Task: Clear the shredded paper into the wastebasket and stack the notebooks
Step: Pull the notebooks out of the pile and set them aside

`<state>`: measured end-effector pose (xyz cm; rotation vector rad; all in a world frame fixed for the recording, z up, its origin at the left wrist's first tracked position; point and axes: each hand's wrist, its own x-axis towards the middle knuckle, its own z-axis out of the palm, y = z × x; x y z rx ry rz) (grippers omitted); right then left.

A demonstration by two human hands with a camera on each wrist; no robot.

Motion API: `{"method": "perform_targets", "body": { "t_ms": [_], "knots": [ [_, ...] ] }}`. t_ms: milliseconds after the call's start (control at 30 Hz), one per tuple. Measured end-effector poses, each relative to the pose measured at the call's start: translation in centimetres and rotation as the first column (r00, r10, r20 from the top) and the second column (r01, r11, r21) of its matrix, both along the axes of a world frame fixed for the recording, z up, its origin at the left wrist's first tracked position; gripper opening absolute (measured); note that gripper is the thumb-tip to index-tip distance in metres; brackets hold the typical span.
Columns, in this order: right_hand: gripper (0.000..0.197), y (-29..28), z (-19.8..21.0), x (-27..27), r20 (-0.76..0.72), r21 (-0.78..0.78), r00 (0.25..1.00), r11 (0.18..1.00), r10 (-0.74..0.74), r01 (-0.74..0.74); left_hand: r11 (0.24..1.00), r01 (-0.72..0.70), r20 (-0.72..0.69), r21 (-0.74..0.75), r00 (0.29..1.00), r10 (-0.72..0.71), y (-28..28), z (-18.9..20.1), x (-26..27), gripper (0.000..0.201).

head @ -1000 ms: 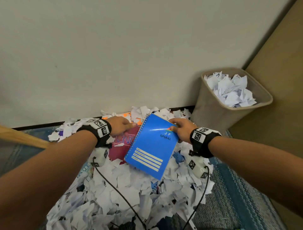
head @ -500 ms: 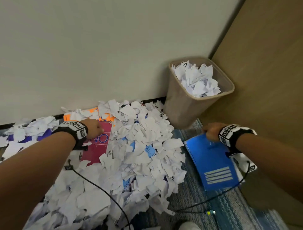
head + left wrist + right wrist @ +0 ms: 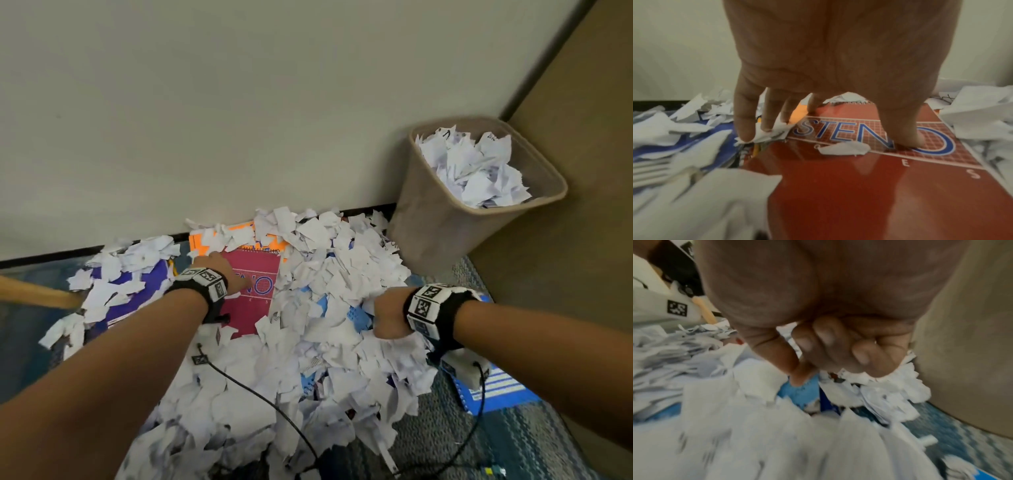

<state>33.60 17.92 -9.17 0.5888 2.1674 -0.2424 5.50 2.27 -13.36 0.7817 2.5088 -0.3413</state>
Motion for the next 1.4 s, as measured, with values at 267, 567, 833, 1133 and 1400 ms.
{"method": "perform_targets", "body": {
  "t_ms": [267,567,833,1133,1400],
  "knots": [
    [0.029,-2.1,0.3,-5.3,-0.287,0.014,0.958,1.000,0.013,-0.009,0.980,-0.180,0.075,0.088,0.982,0.173,-0.8,-0.1,0.8,0.104],
    [0.015,-2.6,-0.3,-7.7,-0.546,-0.050,0.832,0.995,-0.097,0.084,0.772,-0.322,0.407,0.548,0.909,0.091,-2.2,3.7,-2.6,0.015],
    [0.083,-1.6,-0.4,-10.7,-0.809,-0.148,0.514,0.946,-0.284,0.289,0.383,-0.366,0.424,0.848,0.902,-0.077,-0.1,10.3,-4.6,0.030],
    [0.094,-1.3,0.7,-10.9,-0.746,-0.506,0.292,0.794,-0.599,0.337,0.165,-0.498,0.524,0.851,0.817,-0.238,1.9,14.1,-2.5,0.032],
    [0.031,-0.1,1.4,-9.3,-0.681,-0.574,0.354,0.767,-0.641,0.286,0.453,-0.469,0.622,0.758,0.729,-0.285,2.0,10.5,-0.3,0.033]
  ]
}}
